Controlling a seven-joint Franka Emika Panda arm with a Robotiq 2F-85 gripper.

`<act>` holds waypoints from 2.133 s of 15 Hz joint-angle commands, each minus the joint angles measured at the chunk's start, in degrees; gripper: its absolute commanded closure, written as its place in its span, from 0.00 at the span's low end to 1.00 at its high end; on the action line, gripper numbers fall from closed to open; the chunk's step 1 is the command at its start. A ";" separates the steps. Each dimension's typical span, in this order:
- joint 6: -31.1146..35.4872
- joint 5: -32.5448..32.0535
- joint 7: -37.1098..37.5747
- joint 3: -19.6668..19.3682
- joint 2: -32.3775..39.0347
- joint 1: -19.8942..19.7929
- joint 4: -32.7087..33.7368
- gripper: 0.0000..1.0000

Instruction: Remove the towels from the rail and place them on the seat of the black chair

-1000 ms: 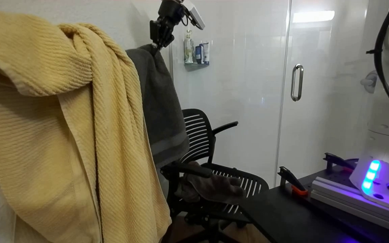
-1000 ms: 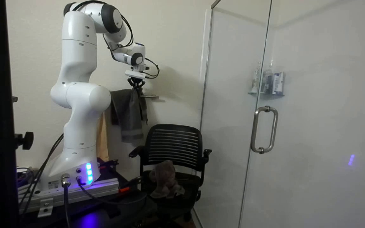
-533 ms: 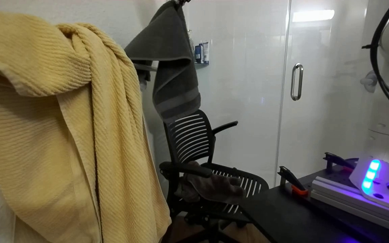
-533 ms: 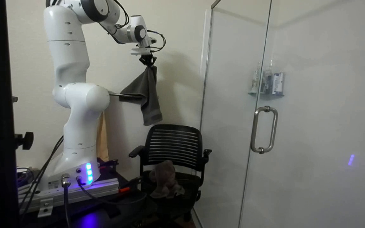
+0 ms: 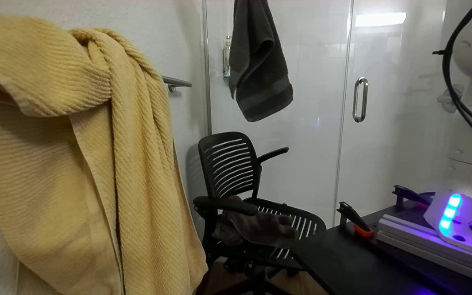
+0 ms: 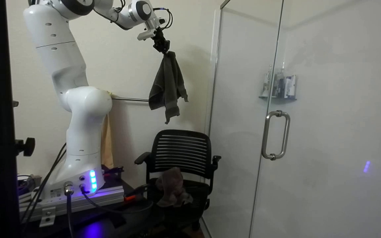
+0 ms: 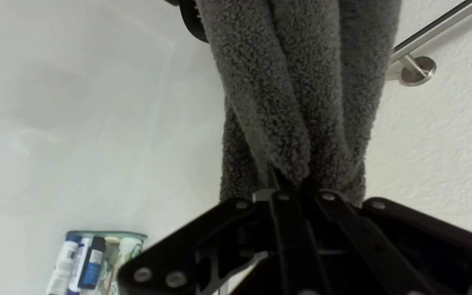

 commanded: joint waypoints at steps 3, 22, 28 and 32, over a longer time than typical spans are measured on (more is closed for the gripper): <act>3.39 18.11 -6.14 -9.39 -2.11 1.36 -8.66 0.98; 8.70 4.42 -13.30 -9.06 23.05 -2.15 -4.99 0.98; 3.05 3.84 -12.44 -7.32 32.36 0.34 6.77 0.67; -4.84 6.06 -9.36 -6.35 30.76 1.30 8.82 0.40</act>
